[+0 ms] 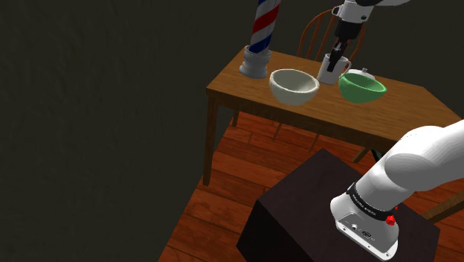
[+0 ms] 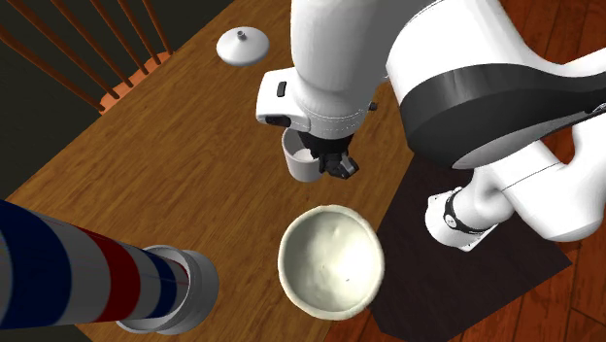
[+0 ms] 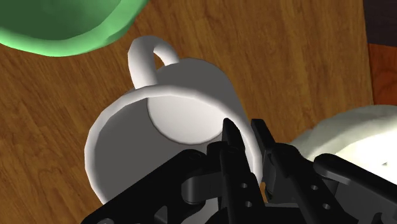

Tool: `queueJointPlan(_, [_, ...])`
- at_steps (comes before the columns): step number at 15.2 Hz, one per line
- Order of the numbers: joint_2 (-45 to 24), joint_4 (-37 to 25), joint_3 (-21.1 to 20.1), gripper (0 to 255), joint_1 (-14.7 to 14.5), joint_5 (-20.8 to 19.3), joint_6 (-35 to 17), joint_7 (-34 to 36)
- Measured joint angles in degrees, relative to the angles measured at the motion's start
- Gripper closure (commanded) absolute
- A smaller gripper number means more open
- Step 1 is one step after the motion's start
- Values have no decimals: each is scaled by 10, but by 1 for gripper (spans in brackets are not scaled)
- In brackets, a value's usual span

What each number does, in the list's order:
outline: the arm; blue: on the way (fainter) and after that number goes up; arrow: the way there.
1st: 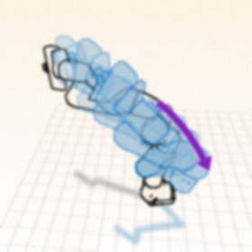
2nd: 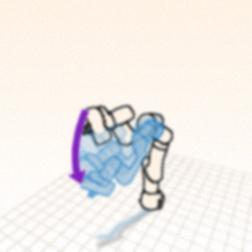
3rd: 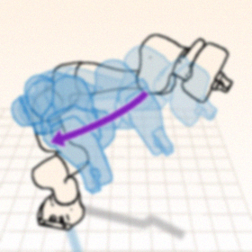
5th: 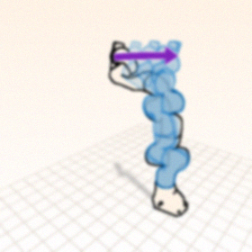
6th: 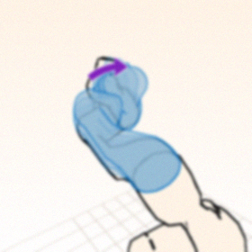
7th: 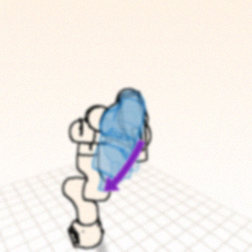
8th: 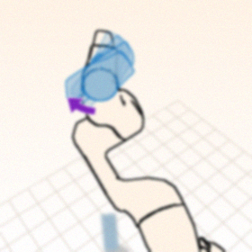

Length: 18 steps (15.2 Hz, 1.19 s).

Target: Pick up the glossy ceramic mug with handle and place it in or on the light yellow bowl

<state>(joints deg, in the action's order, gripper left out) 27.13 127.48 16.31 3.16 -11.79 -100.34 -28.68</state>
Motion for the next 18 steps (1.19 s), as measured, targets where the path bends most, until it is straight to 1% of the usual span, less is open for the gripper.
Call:
queueJointPlan(10, [-6, -81, -8, 255, -3, 7, 75, -6])
queueJointPlan(16, [-18, -140, -10, 255, -6, 11, 122, -12])
queueJointPlan(18, [-21, -150, -15, 255, -8, 14, 131, -7])
